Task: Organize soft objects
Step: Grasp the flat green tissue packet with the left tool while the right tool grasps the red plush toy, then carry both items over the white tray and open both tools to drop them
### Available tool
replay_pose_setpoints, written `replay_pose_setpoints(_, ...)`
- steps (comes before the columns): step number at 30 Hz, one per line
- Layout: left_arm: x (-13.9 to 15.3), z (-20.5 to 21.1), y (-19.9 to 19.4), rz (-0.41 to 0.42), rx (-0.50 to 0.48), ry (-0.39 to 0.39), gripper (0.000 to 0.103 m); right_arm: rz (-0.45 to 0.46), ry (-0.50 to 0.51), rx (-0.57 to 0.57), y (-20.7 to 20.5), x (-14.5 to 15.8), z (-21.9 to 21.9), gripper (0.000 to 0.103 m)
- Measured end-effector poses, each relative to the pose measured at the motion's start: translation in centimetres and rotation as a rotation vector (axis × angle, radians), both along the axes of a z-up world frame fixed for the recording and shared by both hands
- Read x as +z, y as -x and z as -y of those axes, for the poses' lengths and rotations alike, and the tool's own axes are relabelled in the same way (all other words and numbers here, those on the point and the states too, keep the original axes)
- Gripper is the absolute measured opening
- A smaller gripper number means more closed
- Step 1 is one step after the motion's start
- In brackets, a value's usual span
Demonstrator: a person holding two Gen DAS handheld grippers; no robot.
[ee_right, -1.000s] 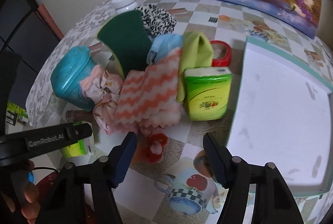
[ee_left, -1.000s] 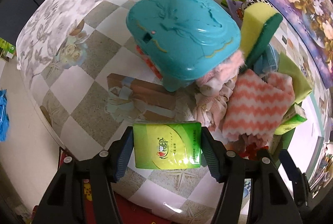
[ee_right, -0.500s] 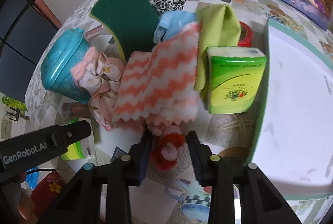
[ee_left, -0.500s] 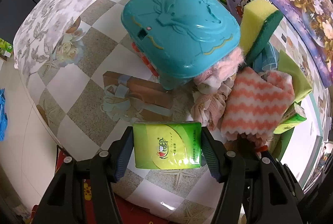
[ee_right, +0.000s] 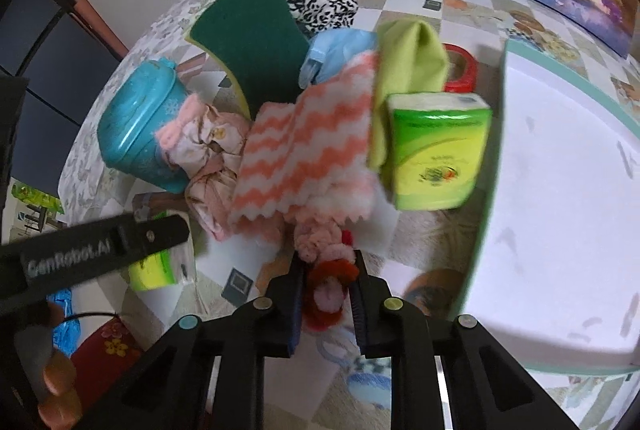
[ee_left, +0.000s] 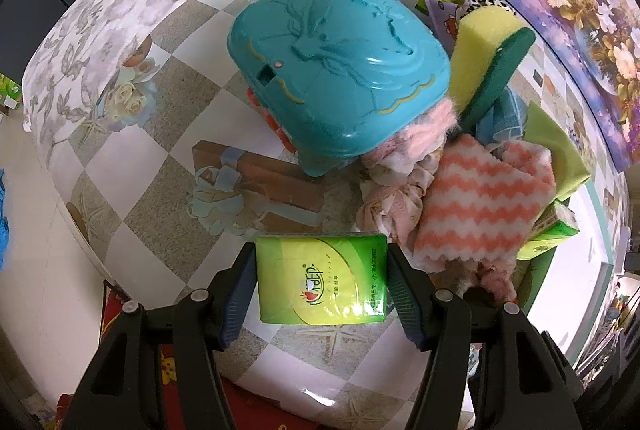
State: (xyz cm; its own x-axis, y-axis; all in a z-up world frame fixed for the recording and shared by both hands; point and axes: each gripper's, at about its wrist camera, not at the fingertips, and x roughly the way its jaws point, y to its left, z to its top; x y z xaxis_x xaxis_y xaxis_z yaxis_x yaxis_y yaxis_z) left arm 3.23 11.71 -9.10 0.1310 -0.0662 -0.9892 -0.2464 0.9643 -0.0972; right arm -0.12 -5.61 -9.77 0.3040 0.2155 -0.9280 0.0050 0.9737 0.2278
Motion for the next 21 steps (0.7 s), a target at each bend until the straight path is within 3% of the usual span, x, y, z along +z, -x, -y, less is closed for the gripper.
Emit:
replay_pose_setpoints(7, 0.4, 0.3, -0.3, 0.018, -0.007, -0.002, 0.064, 0.045, -0.003, -0.004, 2.1, 1.8, 1.7, 0.021)
replay_pose_setpoints(15, 2.1, 2.2, 0.0, 0.095, -0.066, -0.017, 0.064, 0.133, -0.042, -0.079, 3.5, 4.6, 4.8, 0.021)
replay_pose_setpoints(21, 3.6, 4.2, -0.1, 0.141, -0.130, -0.001, 0.064, 0.128, 0.070, -0.184, 3.4, 5.1, 7.3, 0.021)
